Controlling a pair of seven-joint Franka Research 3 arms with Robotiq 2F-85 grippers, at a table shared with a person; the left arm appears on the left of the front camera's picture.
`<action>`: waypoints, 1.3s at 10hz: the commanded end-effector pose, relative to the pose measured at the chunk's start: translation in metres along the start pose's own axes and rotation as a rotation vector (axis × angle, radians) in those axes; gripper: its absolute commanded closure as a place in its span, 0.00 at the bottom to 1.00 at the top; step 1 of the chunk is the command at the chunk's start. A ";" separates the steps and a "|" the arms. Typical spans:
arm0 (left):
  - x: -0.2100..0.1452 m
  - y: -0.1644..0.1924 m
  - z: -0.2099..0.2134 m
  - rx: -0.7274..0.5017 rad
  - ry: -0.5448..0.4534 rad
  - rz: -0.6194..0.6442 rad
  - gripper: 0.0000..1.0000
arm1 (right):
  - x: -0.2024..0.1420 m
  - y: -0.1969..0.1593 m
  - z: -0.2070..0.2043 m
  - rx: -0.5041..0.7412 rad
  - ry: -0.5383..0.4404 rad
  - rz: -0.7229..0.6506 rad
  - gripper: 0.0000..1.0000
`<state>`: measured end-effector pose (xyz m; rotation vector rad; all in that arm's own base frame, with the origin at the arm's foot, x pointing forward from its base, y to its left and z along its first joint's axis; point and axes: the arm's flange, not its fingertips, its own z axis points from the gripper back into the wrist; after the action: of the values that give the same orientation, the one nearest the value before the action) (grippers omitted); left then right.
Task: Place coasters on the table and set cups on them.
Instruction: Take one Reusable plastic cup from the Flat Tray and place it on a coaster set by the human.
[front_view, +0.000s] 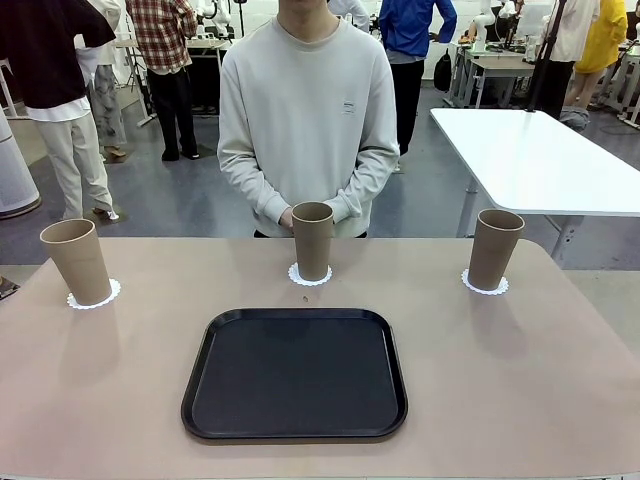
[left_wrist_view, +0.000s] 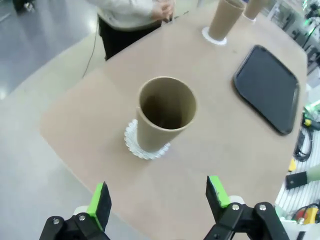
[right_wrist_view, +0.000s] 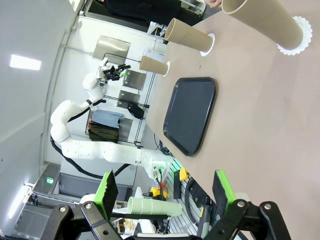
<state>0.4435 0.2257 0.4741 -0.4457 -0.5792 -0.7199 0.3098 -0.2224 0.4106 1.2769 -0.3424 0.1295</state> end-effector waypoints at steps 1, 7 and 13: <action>0.020 -0.022 -0.013 -0.070 0.142 0.099 0.00 | -0.002 -0.001 0.000 0.008 -0.005 0.002 0.00; 0.042 -0.086 -0.022 0.014 0.298 0.034 0.00 | -0.002 -0.001 0.000 0.008 -0.005 0.002 0.00; 0.053 -0.072 -0.017 -0.030 0.287 0.034 0.00 | -0.002 -0.001 0.000 0.008 -0.005 0.002 0.00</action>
<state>0.4265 0.1426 0.5040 -0.3671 -0.2932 -0.7457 0.3100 -0.2222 0.4106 1.2769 -0.3420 0.1299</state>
